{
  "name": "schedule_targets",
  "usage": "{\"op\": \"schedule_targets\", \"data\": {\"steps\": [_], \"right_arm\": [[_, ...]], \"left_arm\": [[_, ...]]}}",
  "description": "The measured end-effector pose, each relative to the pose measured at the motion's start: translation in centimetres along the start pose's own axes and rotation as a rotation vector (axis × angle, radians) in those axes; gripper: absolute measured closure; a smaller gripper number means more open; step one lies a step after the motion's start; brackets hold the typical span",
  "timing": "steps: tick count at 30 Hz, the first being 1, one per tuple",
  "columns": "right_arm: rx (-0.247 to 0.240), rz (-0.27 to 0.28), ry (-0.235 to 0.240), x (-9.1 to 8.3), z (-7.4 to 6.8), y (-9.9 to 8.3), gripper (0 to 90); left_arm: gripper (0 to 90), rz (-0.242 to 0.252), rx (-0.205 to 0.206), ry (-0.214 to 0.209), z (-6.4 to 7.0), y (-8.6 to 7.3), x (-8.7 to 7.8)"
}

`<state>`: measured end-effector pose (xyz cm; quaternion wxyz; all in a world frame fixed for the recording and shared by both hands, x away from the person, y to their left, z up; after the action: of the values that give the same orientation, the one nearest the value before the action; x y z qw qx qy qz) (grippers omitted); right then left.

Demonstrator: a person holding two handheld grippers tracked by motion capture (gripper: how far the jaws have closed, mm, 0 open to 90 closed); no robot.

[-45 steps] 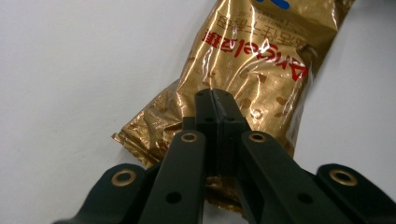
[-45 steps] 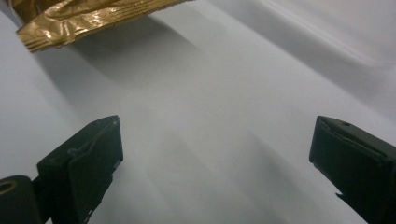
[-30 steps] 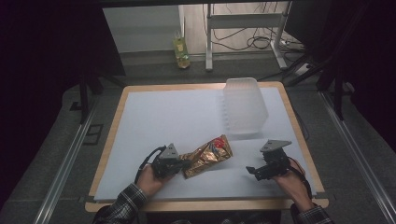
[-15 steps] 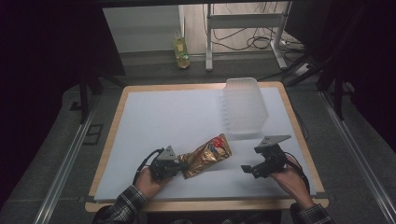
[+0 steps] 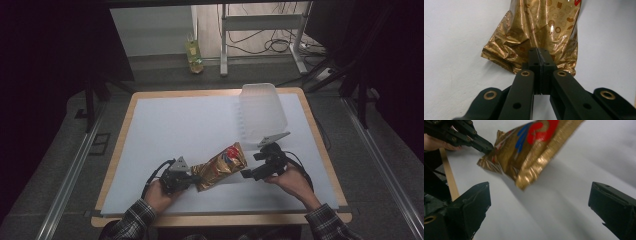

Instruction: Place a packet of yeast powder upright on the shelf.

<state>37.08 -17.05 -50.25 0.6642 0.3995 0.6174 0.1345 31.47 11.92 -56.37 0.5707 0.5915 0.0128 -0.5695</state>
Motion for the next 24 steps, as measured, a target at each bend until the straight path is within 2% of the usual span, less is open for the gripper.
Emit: {"op": "schedule_targets", "data": {"steps": [4,8,10,13,19,22,24], "right_arm": [[0.002,-0.017,0.028,1.1,0.1,0.9,4.4],[0.046,-0.03,0.088,2.2,0.5,1.7,8.1],[0.069,-0.039,0.105,2.8,0.8,2.1,13.1],[0.096,-0.046,0.135,3.8,1.0,2.8,22.1],[0.098,-0.078,0.2,5.4,1.1,4.0,42.3],[0.126,-0.076,0.261,5.8,1.3,4.3,50.0],[0.129,-0.069,0.273,6.0,1.4,4.4,54.4]], "left_arm": [[89.9,0.006,-0.012,-0.003,0.0,0.0,0.0],[89.9,-0.001,0.001,0.0,0.0,0.0,0.0],[89.9,0.006,-0.01,-0.005,0.0,0.0,0.0],[89.9,-0.001,0.0,-0.003,-0.1,0.0,0.0],[89.8,-0.003,0.005,-0.003,-0.1,0.0,-0.1],[89.8,-0.002,0.002,-0.007,-0.1,0.0,-0.1],[89.7,-0.004,0.009,-0.004,-0.1,0.0,-0.1]]}}
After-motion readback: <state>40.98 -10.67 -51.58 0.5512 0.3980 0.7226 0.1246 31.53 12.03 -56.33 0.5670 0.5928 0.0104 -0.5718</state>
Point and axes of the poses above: each handheld gripper's, and its own axes: x roughly forward along the jaws, y roughly out of its top, z roughly to its right, the point moved 3 cm from there along x, roughly forward along the jaws, and after that the axes turned 15 degrees about -x, right-handed, at the moved point
